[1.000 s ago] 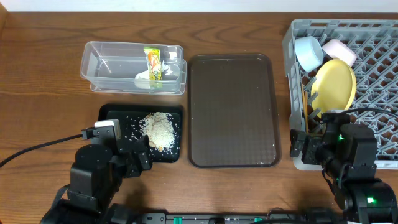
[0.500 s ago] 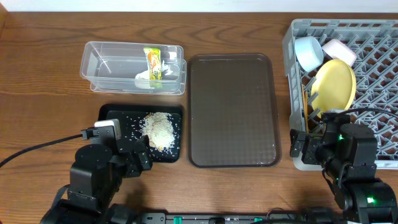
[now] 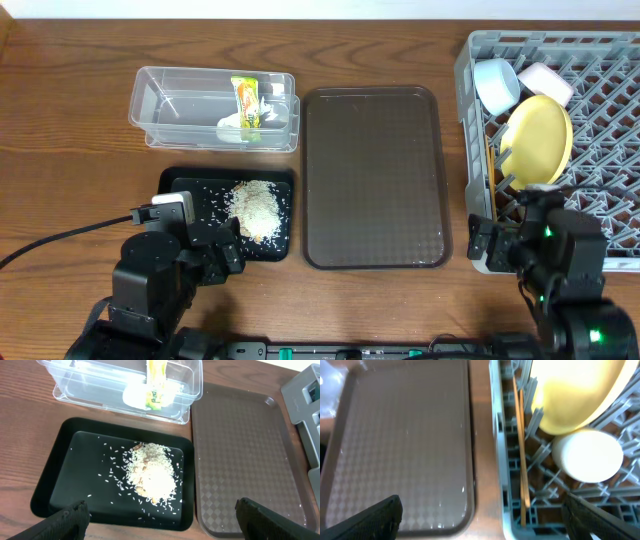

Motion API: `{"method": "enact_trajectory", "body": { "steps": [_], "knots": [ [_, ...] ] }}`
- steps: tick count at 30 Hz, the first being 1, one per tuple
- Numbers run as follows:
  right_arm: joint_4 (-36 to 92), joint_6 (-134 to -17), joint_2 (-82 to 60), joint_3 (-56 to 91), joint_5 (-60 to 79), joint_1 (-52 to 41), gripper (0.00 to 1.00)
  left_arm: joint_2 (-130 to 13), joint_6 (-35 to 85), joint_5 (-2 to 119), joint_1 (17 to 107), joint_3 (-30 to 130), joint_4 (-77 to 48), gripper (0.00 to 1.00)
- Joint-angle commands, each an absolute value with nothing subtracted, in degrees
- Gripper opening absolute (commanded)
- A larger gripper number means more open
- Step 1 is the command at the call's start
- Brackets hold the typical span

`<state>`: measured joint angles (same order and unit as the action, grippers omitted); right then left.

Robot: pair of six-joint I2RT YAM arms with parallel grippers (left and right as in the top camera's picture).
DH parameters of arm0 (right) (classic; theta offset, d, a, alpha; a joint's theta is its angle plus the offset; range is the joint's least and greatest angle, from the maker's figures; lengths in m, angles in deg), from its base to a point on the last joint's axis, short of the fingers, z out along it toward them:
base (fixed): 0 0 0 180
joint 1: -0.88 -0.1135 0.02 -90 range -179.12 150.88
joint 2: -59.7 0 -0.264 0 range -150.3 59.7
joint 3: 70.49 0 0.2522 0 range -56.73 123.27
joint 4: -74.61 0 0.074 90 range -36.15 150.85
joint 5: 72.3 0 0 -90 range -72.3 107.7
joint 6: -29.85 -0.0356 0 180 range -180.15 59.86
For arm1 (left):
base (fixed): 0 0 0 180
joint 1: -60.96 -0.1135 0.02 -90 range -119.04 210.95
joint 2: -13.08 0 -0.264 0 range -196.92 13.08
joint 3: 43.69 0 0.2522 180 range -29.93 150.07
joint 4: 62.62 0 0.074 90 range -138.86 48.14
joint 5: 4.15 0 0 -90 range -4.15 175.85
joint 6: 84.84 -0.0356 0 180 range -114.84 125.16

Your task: Sort waste into correct bins and load items into the dishwasher rack

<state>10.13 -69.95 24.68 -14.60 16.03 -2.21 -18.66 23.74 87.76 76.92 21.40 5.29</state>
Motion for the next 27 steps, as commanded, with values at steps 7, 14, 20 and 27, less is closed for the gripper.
{"method": "enact_trajectory", "body": {
  "steps": [7,14,20,27],
  "knots": [
    [32.7,-64.2,46.2,-31.5,17.5,-4.7,0.99,-18.6,23.7,88.2,77.1,21.0,5.5,0.95],
    [49.2,-62.2,55.9,-45.7,18.4,-4.8,0.99,-18.6,23.6,88.2,77.1,21.0,5.5,0.95],
    [63.4,-62.2,59.4,-55.9,18.6,-4.8,0.99,-18.6,23.6,88.2,77.1,21.0,5.5,0.95],
    [57.9,-62.2,59.4,-56.4,19.2,-4.8,0.99,-18.6,23.6,88.2,77.1,21.0,5.5,0.95]
  ]
}}
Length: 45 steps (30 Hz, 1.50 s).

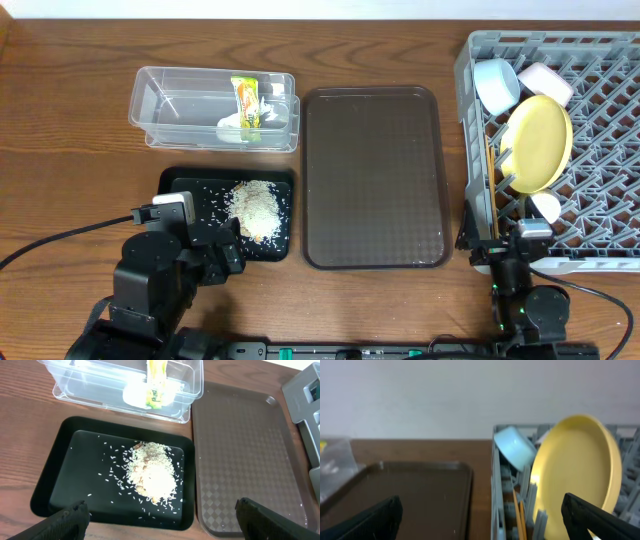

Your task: Sort waste into correct bins and load items into the dishwasher rack

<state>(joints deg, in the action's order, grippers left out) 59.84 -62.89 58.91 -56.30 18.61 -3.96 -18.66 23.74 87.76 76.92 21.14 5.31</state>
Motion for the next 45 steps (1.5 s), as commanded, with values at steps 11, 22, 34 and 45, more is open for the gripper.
{"method": "enact_trajectory", "body": {
  "steps": [11,22,34,45],
  "knots": [
    [56.7,-62.2,59.2,-56.4,19.2,-4.8,0.99,-18.6,23.6,88.2,77.1,21.0,5.5,0.96],
    [56.7,-62.2,59.2,-56.4,19.2,-4.8,0.99,-18.6,23.7,88.2,77.1,21.0,5.5,0.96],
    [56.7,-62.2,59.2,-56.4,19.2,-4.8,0.99,-12.3,19.7,92.9,74.8,13.6,5.0,0.96],
    [56.7,-62.2,59.2,-56.4,19.2,-4.8,0.99,7.5,19.7,93.0,67.6,-17.1,-30.0,0.96]
  ]
}}
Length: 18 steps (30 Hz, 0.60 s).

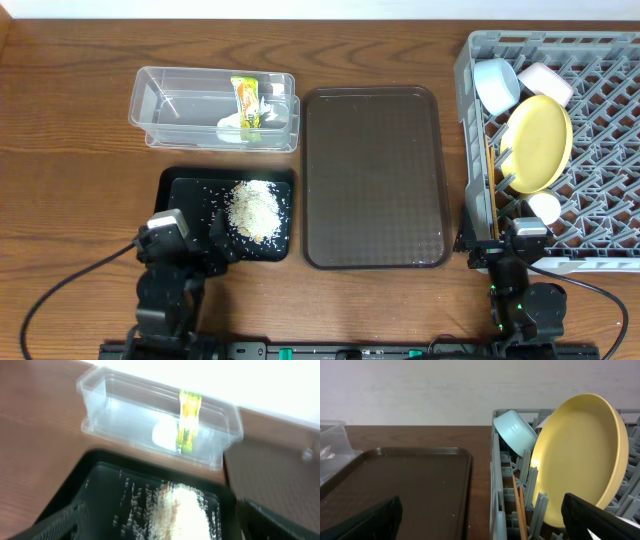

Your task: Sort waste into correct bins and load items into the dishwasher rack

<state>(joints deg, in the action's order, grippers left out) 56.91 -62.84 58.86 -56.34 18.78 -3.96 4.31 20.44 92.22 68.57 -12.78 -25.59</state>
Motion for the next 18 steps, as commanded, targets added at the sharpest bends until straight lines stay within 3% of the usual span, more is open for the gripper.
{"method": "enact_trajectory", "body": {
  "steps": [1,8,12,18],
  "knots": [
    [56.7,-62.2,59.2,-56.4,19.2,-4.8,0.99,8.5,19.7,93.0,67.3,-19.0,-32.8,0.96],
    [56.7,-62.2,59.2,-56.4,19.2,-4.8,0.99,13.0,16.8,91.4,65.8,-29.7,-50.2,0.96],
    [56.7,-62.2,59.2,-56.4,19.2,-4.8,0.99,13.0,9.4,87.9,65.2,-29.7,-49.1,0.96],
    [56.7,-62.2,59.2,-56.4,19.2,-4.8,0.99,12.7,10.1,87.4,65.2,-29.7,-44.8,0.96]
  ]
}}
